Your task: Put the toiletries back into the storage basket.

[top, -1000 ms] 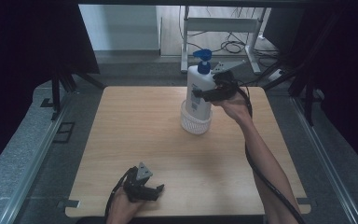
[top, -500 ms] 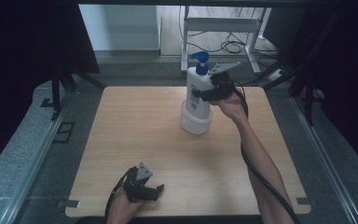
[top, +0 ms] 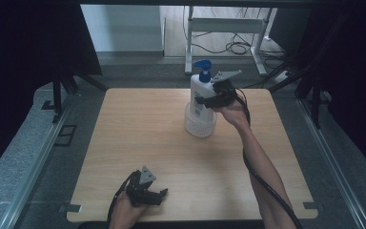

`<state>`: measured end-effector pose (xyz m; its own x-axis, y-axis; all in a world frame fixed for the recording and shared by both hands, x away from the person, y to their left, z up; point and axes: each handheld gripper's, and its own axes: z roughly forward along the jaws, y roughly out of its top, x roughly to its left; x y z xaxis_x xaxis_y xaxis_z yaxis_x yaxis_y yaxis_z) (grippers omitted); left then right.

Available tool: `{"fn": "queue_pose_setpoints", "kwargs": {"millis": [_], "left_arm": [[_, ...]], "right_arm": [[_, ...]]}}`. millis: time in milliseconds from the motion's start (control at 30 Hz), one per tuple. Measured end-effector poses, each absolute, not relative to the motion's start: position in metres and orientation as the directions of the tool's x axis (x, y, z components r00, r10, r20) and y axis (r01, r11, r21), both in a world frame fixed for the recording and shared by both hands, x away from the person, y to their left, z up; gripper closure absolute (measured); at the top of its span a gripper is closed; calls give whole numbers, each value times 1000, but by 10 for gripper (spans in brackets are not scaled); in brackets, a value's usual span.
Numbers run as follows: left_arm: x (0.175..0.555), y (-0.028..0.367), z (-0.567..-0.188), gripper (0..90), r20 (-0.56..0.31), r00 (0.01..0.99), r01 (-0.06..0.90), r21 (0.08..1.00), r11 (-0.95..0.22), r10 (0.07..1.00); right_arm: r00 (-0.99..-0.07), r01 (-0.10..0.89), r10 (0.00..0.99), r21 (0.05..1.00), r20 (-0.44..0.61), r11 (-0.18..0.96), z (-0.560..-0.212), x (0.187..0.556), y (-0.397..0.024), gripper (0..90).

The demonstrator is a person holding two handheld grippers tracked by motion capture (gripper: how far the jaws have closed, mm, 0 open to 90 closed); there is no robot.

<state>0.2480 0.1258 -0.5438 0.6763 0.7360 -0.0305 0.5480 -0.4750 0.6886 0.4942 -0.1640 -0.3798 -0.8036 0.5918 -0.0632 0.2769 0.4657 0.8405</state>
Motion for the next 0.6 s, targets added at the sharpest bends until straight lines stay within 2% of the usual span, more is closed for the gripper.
{"fn": "queue_pose_setpoints", "kwargs": {"millis": [600], "left_arm": [[248,126,-543,112,-30,677,550,685,-478,735]], "right_arm": [[-814,287,577,816,-69,502,-416,497,-156,376]]}}
